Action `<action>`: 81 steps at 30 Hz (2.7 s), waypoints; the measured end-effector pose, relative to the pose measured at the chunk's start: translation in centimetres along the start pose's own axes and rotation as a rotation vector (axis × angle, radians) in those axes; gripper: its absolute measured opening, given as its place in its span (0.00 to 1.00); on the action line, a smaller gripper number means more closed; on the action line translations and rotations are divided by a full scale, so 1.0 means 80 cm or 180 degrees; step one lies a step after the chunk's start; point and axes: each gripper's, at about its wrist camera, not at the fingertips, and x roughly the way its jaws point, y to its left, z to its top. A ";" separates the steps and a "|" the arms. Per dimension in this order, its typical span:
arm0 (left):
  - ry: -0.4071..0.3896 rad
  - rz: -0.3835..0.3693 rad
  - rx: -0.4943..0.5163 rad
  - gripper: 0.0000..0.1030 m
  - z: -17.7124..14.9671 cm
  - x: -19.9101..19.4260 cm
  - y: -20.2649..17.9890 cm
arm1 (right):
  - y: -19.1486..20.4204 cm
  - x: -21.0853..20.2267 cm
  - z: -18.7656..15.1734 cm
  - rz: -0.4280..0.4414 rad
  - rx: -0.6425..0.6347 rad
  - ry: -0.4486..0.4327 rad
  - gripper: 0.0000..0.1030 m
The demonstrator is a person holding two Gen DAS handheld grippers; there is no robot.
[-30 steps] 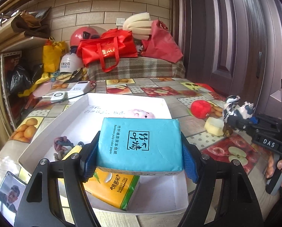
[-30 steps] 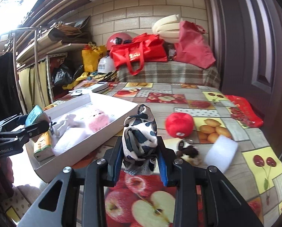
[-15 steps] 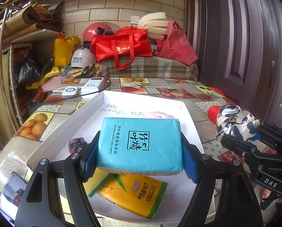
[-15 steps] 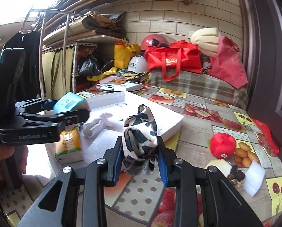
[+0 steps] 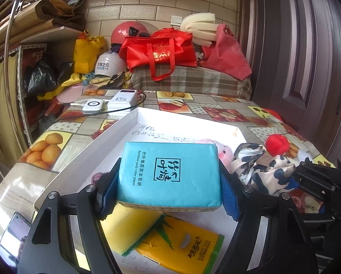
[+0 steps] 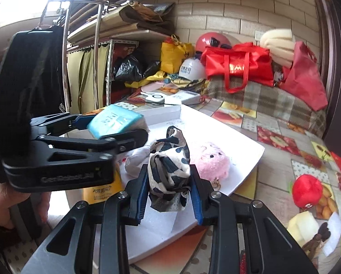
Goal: Organize soft objects
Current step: 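Lower and release the tissue pack into the box with left while right releases the cloth, then move both tools back toward the remaining items on the table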
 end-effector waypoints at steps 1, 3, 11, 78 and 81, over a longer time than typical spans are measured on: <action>-0.0006 0.0001 -0.0034 0.73 0.000 0.000 0.003 | -0.005 0.004 0.001 0.0014 0.0057 0.0034 0.31; -0.0023 0.0033 -0.0068 0.73 0.002 0.000 0.006 | -0.014 0.014 0.003 0.0028 0.0178 0.0095 0.31; -0.0166 0.0277 -0.0069 0.73 0.008 0.005 0.012 | -0.019 0.047 0.022 -0.0286 0.0103 0.0022 0.32; -0.0567 -0.0111 0.0045 1.00 0.004 -0.035 -0.033 | -0.091 -0.143 -0.041 -0.1637 0.1027 -0.1335 1.00; -0.0610 -0.0474 -0.0150 1.00 0.002 -0.042 -0.031 | -0.110 -0.151 -0.049 -0.1534 0.1081 -0.1218 1.00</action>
